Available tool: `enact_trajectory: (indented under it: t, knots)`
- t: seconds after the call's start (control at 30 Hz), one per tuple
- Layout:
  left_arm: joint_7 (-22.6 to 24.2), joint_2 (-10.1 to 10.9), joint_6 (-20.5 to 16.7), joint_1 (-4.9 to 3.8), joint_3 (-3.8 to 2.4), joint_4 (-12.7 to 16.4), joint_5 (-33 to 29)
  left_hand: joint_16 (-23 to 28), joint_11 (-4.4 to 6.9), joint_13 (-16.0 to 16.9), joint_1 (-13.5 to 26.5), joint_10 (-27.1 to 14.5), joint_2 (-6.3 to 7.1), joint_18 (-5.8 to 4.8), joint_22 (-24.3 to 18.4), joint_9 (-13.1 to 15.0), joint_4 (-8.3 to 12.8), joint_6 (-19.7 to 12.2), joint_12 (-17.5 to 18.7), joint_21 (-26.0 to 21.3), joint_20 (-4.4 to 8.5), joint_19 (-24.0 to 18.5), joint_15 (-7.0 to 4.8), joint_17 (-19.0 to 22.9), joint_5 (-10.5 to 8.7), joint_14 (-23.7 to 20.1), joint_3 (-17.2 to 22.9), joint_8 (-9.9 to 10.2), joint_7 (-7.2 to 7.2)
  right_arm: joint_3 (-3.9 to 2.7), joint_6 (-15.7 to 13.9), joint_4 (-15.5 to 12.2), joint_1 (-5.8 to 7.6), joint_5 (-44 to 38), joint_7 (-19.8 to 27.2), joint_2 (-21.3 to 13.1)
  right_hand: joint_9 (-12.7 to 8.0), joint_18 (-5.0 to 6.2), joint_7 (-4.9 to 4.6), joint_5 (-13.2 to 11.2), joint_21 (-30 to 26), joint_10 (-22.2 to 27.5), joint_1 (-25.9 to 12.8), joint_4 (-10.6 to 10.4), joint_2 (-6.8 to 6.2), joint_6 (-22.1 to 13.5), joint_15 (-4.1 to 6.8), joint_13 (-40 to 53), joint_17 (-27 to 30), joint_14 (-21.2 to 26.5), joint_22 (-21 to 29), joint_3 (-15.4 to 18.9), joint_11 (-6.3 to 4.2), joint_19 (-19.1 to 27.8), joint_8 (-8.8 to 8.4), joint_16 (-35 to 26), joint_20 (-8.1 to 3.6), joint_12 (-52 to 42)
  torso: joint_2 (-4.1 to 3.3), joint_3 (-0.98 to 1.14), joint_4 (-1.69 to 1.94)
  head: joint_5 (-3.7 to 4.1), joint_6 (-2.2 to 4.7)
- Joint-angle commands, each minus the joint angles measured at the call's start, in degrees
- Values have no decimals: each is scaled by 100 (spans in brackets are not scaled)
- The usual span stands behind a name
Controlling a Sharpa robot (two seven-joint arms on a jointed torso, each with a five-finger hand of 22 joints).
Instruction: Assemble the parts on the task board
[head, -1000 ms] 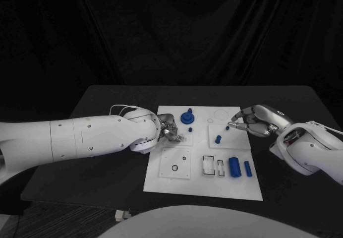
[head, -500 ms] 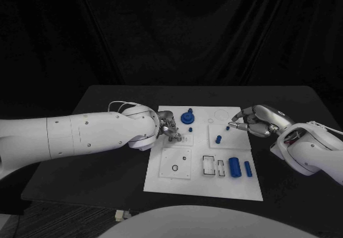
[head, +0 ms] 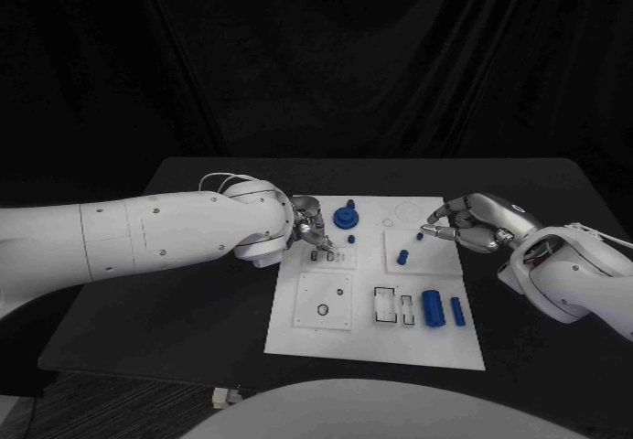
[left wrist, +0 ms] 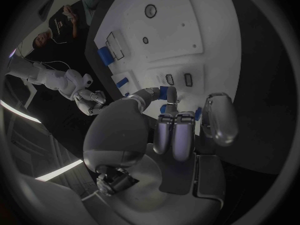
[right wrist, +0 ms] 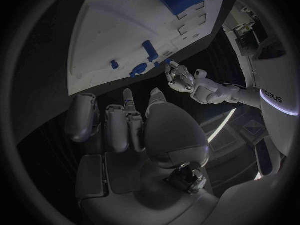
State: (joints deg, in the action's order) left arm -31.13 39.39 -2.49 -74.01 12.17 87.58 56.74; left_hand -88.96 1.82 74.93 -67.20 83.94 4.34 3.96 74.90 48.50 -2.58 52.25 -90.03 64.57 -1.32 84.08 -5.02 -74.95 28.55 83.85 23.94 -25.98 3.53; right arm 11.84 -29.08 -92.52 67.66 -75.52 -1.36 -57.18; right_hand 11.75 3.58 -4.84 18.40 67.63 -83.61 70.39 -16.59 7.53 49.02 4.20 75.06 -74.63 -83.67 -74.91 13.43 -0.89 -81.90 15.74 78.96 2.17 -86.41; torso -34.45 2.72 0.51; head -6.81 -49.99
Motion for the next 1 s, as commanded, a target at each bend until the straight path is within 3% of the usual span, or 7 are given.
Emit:
enact_trajectory:
  t: [0.03, 0.3, 0.37, 0.4, 0.47, 0.6, 1.0]
  knots:
    - [85, -32, 459, -41, -4, -36, -420, 8, -45, 1507, 18, 606, -51, 29, 948, 17, 887, -6, 3, -32, -11, 42, 29, -1438, -52, 589, 928, -17, -1, -3, 30, -1, -14, -11, -67, 3, -8, 97, -1, 15, -25, -348, 18, 1, 37, 50, 3, 934, 5, -255, -907, 23, 18, 6, 17, -27, 2, 36, -2, 1, 2, -1, -1]
    - [166, -66, 772, -64, -3, -161, -747, -20, -51, 1507, 39, 606, -57, 28, 950, 28, 909, -8, 3, -22, -17, 34, 36, -1455, -109, 596, 959, -17, 2, -3, 48, 8, -14, -11, -73, 16, -8, 99, -1, 15, -34, -347, 22, 2, 40, 51, 3, 932, 9, -254, -905, 22, 18, 10, 17, -31, 2, 37, -1, 0, 3, -2, -1]
    - [178, -76, 834, -66, -3, -192, -822, -33, -55, 1507, 77, 606, -78, 27, 953, 43, 940, -15, 3, -3, -23, 27, 41, -1463, -221, 598, 1025, -15, 7, -3, 52, 6, -14, -11, -75, 15, -8, 98, -1, 15, -33, -345, 25, 2, 42, 51, 2, 930, 11, -253, -905, 21, 18, 9, 17, -32, 2, 39, -3, 0, 4, 5, -1]
    - [191, -86, 918, -69, -3, -221, -874, -35, -56, 1507, 110, 606, -101, 28, 953, 58, 985, -22, 3, 1, -25, 18, 45, -1464, -407, 598, 1130, -14, 11, -3, 59, 3, -14, -11, -78, 12, -8, 98, -1, 15, -33, -345, 25, 2, 42, 51, 2, 930, 11, -253, -905, 21, 18, 9, 17, -32, 2, 39, -4, 0, 3, 4, -1]
    - [200, -96, 1000, -74, -3, -245, -906, -38, -62, 1507, 162, 606, -115, 28, 952, 79, 1029, -27, 3, 8, -31, 9, 49, -1466, -557, 599, 1254, -17, 16, -3, 64, 3, -14, -11, -81, 11, -8, 100, -1, 16, -41, -344, 35, 7, 43, 54, 2, 927, 19, -251, -903, 19, 18, 12, 18, -38, 3, 41, -7, 0, 3, 1, -1]
    - [169, -159, 1235, -125, -4, -349, -958, -51, -70, 1507, 275, 606, -126, 27, 955, 145, 1101, -47, 3, 46, -39, 1, 55, -1474, -713, 602, 1443, -39, 22, -3, 80, 7, -14, -11, -86, 16, -8, 100, -1, 16, -41, -344, 35, 7, 43, 54, 2, 927, 19, -251, -903, 19, 18, 12, 18, -38, 3, 41, -5, 1, 5, -18, -1]
    - [-36, -450, 1444, -255, -4, -699, -993, -67, -71, 1507, 332, 606, -139, 20, 965, 193, 1140, -77, 3, 112, -39, 15, 54, -1483, -594, 606, 1497, -48, 27, -3, 88, 4, -16, -11, -75, 37, -8, 102, 0, 18, -55, -342, 46, 10, 45, 58, 2, 924, 24, -249, -899, 16, 18, 17, 20, -43, 3, 43, -3, 0, 0, -8, -1]
